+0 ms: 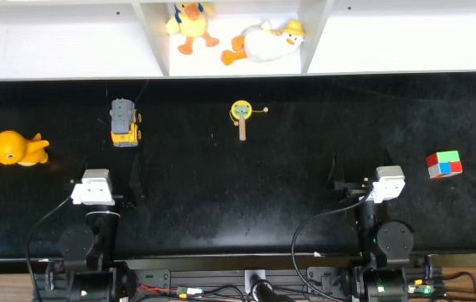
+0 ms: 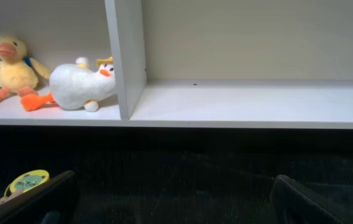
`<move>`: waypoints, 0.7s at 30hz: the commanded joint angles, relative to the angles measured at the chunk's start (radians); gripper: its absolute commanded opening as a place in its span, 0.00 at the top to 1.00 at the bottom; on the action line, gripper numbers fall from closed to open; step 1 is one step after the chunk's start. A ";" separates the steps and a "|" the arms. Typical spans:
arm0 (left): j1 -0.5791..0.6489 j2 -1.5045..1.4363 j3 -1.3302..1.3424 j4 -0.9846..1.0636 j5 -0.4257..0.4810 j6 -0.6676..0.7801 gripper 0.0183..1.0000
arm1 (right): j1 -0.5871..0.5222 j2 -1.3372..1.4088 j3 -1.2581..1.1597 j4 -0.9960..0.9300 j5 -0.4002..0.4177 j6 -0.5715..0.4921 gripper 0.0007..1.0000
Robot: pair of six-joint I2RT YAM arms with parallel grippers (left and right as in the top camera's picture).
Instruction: Store Toys
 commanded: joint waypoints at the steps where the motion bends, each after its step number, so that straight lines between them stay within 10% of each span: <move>1: -0.006 -0.011 -0.002 -0.004 -0.006 -0.004 0.00 | 0.000 -0.008 -0.014 0.004 0.008 0.007 0.00; 21: -0.004 0.037 0.033 -0.074 -0.024 -0.082 0.00 | 0.000 -0.008 -0.013 0.004 0.008 0.007 0.00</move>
